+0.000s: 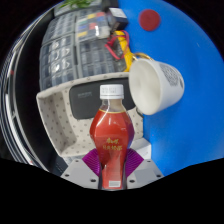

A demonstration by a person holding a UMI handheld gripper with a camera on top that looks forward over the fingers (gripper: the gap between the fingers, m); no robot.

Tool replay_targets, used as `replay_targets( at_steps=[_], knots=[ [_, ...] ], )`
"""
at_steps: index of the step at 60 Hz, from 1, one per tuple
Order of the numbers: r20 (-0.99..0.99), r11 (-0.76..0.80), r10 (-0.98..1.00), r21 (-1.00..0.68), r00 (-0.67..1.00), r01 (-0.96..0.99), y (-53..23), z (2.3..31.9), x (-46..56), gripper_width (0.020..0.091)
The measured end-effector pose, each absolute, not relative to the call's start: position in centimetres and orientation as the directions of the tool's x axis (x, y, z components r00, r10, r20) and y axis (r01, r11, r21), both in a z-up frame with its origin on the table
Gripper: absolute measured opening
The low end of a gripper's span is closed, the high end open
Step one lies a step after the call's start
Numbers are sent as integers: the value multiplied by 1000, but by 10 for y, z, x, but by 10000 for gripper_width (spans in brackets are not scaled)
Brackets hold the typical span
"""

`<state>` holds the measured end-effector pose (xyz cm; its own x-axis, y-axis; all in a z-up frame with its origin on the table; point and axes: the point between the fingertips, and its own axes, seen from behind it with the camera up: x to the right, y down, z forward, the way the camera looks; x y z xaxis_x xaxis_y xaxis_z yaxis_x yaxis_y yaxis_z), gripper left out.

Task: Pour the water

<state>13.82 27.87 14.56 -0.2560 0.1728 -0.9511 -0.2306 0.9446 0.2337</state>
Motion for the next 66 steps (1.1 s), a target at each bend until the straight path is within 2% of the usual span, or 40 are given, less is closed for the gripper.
replay_targets(
  at_steps=[13,24,31,40,48,52,60,66],
  knots=[
    [-862,869,438,479,-254,-126,269,143,147,278],
    [-887,891,376,426,-267,-160,273,144,145,278],
    [-957,949,176,227,-229,-220,268,165,144,278],
    [-952,925,-277,-227,-132,-305,233,214,143,278],
    [-746,726,-665,-631,-44,-273,170,250,149,287],
    [-620,605,-784,-751,-32,-264,148,267,151,289],
    [-392,398,-917,-894,-69,-204,85,270,157,288],
    [-243,265,-960,-948,-137,-177,33,252,158,287]
  ],
)
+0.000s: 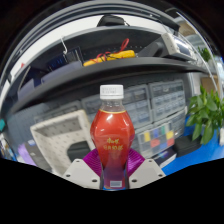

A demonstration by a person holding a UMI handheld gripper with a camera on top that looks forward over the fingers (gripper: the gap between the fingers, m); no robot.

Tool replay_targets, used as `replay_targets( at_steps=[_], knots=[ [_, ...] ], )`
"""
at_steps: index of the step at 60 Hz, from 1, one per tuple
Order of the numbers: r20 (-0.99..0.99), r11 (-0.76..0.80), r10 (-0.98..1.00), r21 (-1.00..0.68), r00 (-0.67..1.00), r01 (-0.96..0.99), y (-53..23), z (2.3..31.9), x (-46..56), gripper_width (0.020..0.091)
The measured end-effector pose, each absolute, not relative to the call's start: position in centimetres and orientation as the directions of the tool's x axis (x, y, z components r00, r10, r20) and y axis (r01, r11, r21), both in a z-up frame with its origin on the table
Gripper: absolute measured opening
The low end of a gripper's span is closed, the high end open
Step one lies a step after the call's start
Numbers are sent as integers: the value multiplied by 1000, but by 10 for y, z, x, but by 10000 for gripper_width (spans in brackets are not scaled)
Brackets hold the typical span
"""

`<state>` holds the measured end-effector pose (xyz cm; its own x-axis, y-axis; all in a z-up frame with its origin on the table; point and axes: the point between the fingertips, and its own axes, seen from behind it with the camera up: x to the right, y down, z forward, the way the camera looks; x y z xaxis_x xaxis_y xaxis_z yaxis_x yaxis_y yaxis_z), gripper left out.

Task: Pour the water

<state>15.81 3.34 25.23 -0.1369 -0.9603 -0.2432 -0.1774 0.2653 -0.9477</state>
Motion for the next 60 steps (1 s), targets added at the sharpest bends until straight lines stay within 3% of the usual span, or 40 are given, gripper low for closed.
replay_targets(
  at_steps=[12,30,41,43,44,45,54,57,60],
  knots=[
    [-83,138,-974,-955,-210,-262,-36,176,161,286],
    [-27,86,-986,-929,-167,-361,-55,72,155,291],
    [-56,98,-986,-954,-154,-282,-51,78,152,301],
    [-47,89,-987,-953,-151,-288,-51,78,152,327],
    [-42,84,-988,-954,-150,-287,-50,76,155,399],
    [-36,79,-988,-953,-150,-291,-51,76,155,361],
    [-20,72,-986,-946,-166,-316,-52,74,151,467],
    [-20,89,-982,-929,-190,-360,-55,64,146,563],
    [-12,94,-979,-913,-205,-396,-56,56,137,756]
  ],
)
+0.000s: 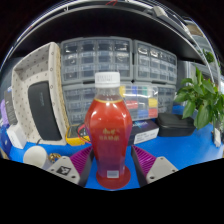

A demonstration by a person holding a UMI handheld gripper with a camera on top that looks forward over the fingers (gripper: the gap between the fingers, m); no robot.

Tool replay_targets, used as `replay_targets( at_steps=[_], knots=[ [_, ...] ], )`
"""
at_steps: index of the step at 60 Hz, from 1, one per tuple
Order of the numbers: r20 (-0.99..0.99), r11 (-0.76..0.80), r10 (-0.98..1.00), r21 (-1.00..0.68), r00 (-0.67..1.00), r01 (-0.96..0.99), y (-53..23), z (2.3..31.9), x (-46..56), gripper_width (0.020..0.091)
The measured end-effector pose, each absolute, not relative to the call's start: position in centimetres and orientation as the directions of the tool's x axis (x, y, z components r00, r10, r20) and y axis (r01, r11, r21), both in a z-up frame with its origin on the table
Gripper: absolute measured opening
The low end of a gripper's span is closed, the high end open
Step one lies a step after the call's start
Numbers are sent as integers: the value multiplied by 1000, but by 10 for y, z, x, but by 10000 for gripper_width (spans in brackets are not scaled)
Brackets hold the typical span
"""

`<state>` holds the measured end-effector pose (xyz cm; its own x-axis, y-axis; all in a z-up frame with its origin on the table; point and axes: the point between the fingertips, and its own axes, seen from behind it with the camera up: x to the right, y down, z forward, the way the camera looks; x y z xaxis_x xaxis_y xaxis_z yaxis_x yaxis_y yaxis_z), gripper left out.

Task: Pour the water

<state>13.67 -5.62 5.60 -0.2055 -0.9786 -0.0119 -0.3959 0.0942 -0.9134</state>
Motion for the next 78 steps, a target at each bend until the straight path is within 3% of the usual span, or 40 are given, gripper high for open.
replay_targets(
  at_steps=[3,16,23,47,56,65,78],
  knots=[
    [-12,102,-976,-908,-218,-406,-56,53,127,800],
    [-16,125,-969,-892,-246,-435,-35,60,57,787],
    [-13,124,-971,-883,-240,-453,-8,78,17,783],
    [8,55,-988,-914,-152,-402,83,223,-57,799],
    [-1,52,-990,-932,-140,-358,98,262,-74,798],
    [-2,50,-991,-935,-134,-352,108,277,-88,797],
    [-8,53,-992,-930,-124,-364,114,272,-97,797]
  ],
)
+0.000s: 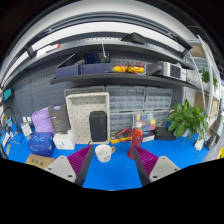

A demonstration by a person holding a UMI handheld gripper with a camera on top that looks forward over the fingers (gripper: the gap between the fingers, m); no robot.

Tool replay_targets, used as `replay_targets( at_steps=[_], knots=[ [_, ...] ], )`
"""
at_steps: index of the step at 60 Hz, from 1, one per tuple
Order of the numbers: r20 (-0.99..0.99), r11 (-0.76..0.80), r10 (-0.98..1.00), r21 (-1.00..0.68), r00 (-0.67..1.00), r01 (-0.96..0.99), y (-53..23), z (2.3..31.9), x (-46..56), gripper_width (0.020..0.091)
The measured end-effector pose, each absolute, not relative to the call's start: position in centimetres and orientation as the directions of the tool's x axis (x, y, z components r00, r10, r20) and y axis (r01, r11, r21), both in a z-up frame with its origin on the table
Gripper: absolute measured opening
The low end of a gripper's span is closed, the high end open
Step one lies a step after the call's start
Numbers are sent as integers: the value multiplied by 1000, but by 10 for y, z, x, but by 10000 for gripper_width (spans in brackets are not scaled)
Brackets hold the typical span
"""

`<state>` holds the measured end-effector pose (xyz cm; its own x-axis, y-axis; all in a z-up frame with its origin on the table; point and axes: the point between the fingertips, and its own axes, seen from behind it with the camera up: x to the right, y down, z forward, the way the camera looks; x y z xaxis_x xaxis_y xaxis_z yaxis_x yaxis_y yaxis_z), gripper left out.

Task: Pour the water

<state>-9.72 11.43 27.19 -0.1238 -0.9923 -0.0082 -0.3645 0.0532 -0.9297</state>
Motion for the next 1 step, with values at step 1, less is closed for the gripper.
replay_targets(
  at_steps=[1],
  knots=[
    [-8,53,-992,-929,-124,-366,114,271,-98,796]
  ],
)
